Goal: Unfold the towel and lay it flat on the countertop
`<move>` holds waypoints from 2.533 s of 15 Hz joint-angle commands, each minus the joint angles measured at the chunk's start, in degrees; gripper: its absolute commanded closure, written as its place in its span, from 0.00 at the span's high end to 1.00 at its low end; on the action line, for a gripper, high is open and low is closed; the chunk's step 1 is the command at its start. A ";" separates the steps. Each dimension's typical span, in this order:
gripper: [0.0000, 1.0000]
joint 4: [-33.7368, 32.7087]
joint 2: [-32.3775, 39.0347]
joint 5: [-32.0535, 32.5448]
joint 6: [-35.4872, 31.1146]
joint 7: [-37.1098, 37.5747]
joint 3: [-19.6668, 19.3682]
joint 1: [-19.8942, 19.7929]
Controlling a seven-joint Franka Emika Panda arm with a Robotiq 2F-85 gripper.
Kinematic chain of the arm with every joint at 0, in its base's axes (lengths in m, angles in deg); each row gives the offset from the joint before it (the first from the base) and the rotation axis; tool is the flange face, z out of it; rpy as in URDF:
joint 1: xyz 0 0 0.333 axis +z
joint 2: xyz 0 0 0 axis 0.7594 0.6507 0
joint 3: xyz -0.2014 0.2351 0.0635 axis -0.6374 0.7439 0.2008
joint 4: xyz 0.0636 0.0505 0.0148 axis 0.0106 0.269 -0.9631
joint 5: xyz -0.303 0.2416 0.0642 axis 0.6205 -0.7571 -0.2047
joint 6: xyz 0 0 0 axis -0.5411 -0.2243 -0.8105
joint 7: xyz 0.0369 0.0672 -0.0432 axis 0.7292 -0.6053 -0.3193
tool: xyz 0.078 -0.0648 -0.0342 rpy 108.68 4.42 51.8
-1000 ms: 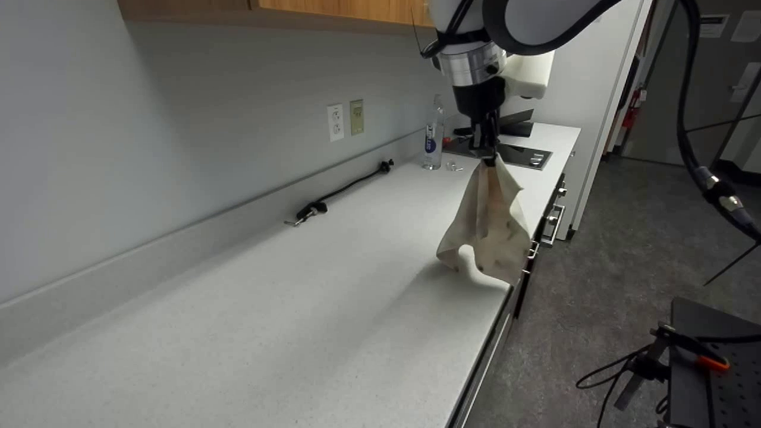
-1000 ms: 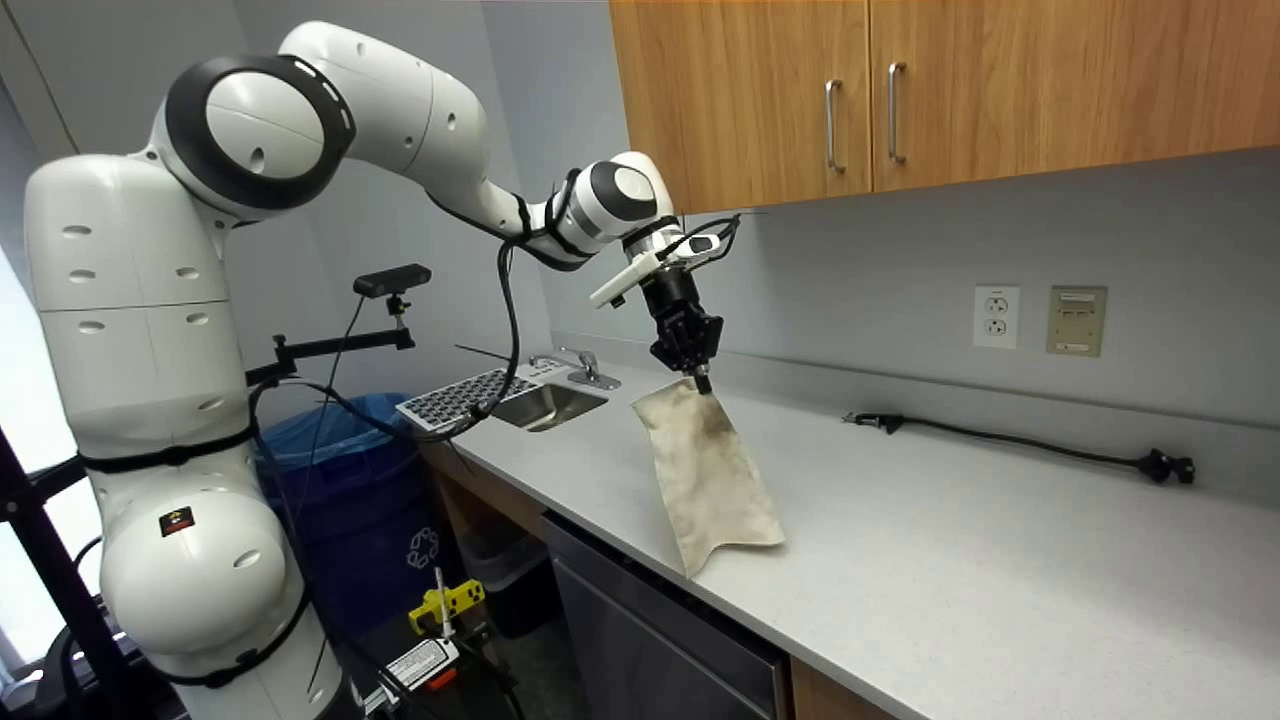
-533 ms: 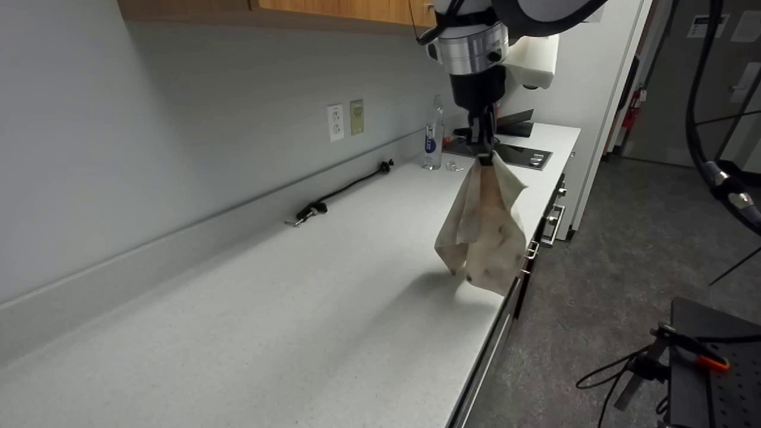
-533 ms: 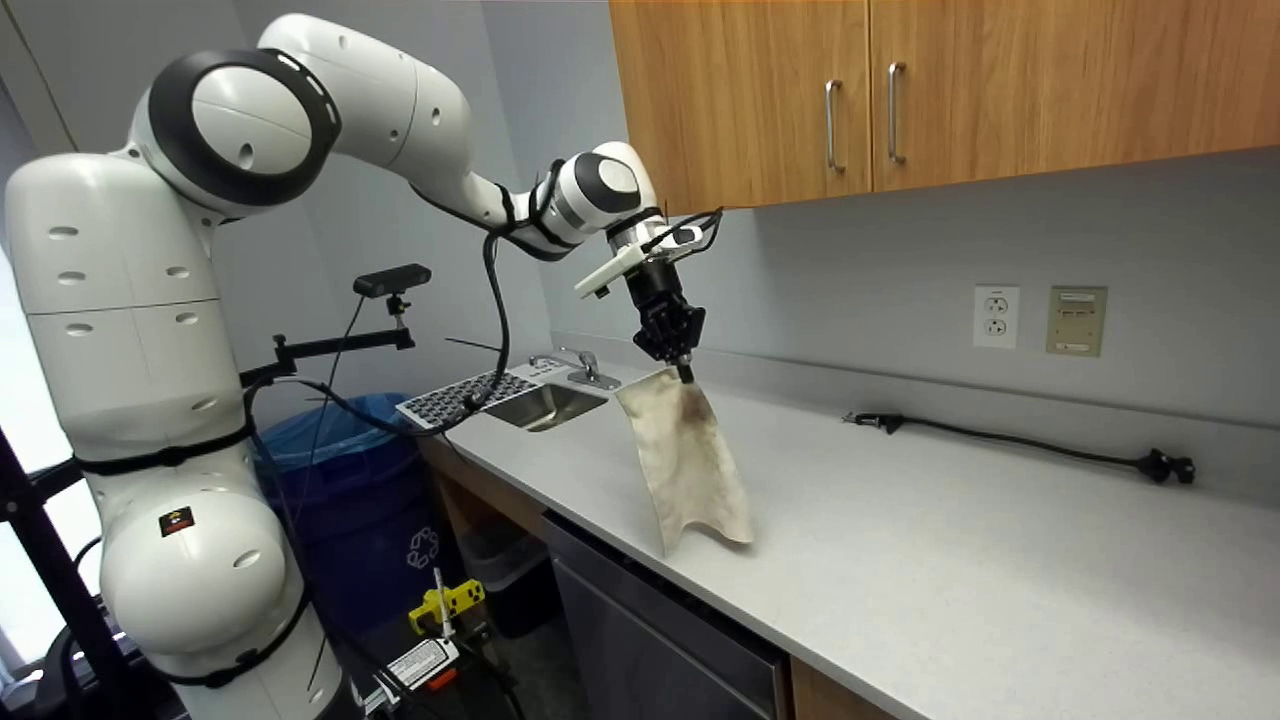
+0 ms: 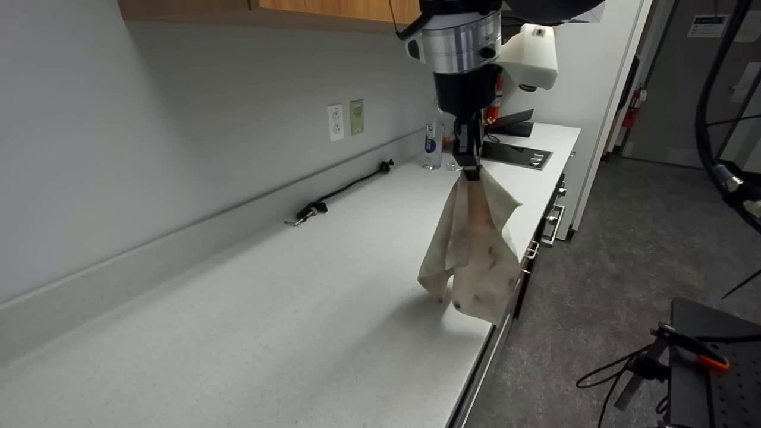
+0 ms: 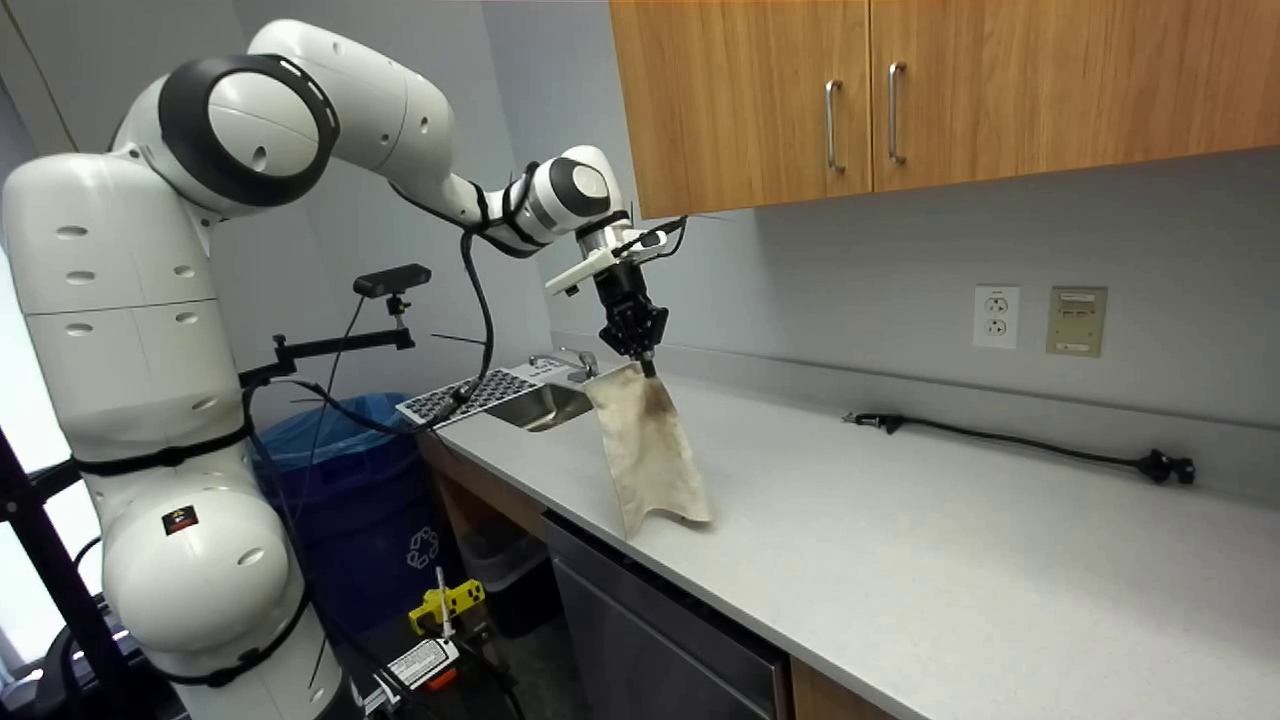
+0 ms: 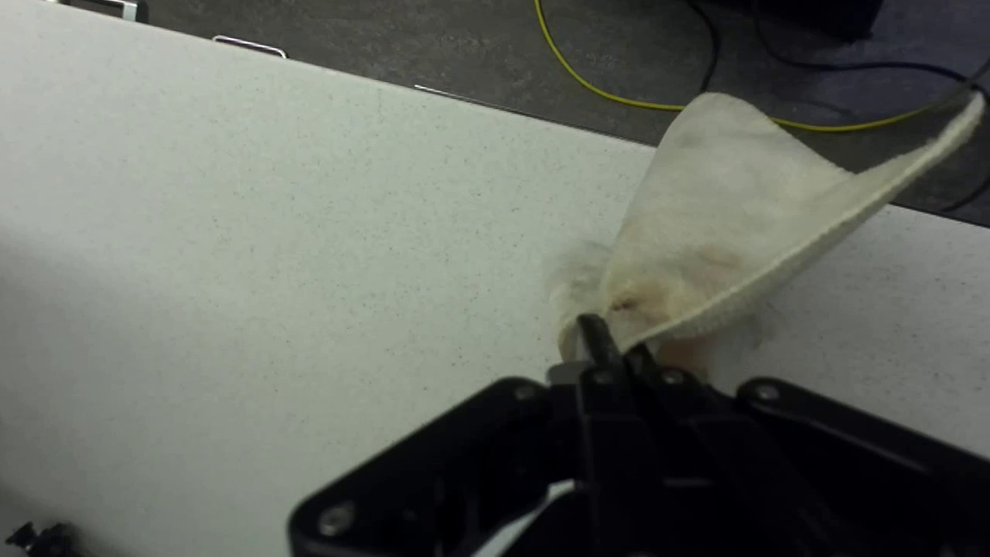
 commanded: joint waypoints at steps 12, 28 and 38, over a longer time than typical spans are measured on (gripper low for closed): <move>0.01 -0.57 10.82 -6.76 -10.35 -2.50 -8.55 -8.26; 0.01 -1.10 23.67 9.34 -26.89 15.74 -22.05 -7.52; 0.82 -1.71 25.83 16.36 -24.86 22.15 -23.46 -5.90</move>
